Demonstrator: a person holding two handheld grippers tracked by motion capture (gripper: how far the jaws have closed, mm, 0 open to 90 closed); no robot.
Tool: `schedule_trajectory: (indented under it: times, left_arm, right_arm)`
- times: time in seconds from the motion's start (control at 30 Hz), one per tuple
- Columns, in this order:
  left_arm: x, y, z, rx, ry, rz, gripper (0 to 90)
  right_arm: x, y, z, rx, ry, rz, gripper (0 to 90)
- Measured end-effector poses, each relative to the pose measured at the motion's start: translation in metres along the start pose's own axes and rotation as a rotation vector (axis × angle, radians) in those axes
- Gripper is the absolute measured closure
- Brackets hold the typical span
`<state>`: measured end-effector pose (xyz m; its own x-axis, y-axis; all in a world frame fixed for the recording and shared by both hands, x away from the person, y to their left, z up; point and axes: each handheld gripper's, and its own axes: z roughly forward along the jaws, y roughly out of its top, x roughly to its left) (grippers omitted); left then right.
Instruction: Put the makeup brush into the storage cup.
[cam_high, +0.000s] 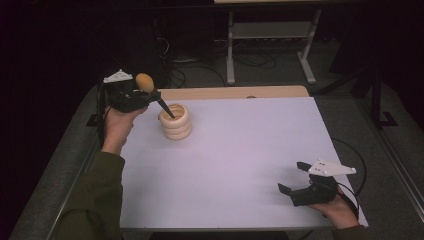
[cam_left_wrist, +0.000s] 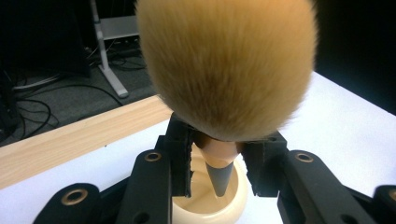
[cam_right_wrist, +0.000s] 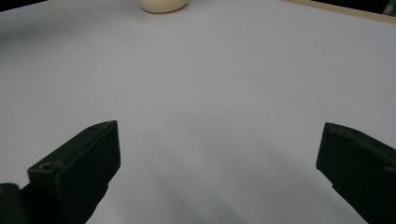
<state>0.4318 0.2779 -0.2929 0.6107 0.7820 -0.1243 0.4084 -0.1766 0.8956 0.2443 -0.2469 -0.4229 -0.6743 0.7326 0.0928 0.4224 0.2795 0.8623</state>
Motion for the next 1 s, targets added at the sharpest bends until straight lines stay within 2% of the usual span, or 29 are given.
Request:
schedule_trajectory:
  times: [0.37, 0.77, 1.0]
  left_arm:
    - [0.007, -0.009, 0.012, 0.022, 0.037, 0.001, 65.2]
    - [0.008, -0.021, 0.026, 0.059, 0.039, 0.006, 65.2]
    - [0.011, -0.028, 0.032, 0.082, 0.041, -0.009, 65.2]
  right_arm:
    - [0.000, 0.000, 0.000, 0.001, 0.000, 0.001, 0.0]
    - [0.001, 0.000, 0.001, 0.010, 0.009, -0.008, 0.0]
    - [0.000, -0.001, 0.001, 0.007, 0.005, -0.008, 0.0]
